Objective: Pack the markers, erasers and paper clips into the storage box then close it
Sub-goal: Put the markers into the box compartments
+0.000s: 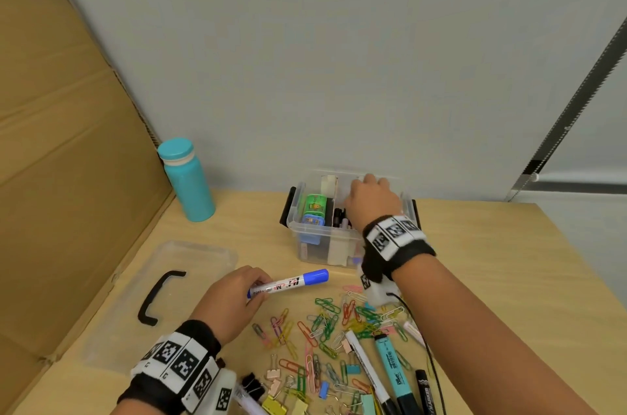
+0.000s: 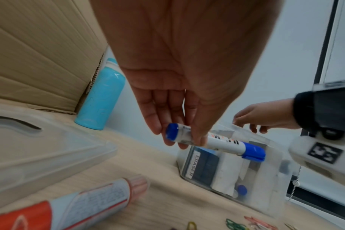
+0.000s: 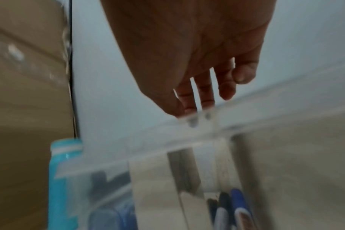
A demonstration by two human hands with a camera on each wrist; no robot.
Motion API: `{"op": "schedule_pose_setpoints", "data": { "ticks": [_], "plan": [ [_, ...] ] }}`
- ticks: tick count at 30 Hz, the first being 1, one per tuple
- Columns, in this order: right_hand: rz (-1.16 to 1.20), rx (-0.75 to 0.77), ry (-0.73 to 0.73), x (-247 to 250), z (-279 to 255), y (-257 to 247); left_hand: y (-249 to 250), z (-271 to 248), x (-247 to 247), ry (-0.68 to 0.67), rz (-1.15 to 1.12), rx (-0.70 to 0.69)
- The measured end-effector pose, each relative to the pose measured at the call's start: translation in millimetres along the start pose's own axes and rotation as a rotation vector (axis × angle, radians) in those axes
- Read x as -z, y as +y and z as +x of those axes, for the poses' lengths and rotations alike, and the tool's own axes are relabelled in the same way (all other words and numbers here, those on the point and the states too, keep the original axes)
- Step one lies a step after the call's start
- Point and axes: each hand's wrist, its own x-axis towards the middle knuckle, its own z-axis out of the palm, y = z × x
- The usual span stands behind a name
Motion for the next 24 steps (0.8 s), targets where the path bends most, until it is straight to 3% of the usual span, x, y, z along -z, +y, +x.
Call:
{"op": "schedule_pose_setpoints", "data": {
  "ticks": [3,5,10,12,17,21,24],
  "plan": [
    [0.138,-0.008,0.23,0.0,-32.9,41.1,2.2,-4.7,2.3,0.025,-0.016,-0.016],
    [0.194,-0.049,0.294,-6.6,-55.8,68.4,10.5,-6.3,5.1,0.056,-0.056,-0.032],
    [0.421,-0.075,0.126,-41.8,-85.5,101.4,60.6,14.0,9.9,0.232,0.009,-0.074],
    [0.52,-0.049,0.142,-49.8,-90.4,100.6,86.6,33.0,10.9,0.241,0.116,-0.072],
    [0.677,-0.113,0.175,-62.3,-93.5,94.0,137.9,94.4,-1.8,0.177,0.415,-0.097],
    [0.717,-0.166,0.156,-60.4,-92.9,91.7,155.5,137.1,-20.6,-0.014,0.718,-0.019],
    [0.755,-0.179,0.131,-58.8,-91.1,93.2,158.6,151.3,-27.1,-0.117,0.8,-0.016]
  ]
}}
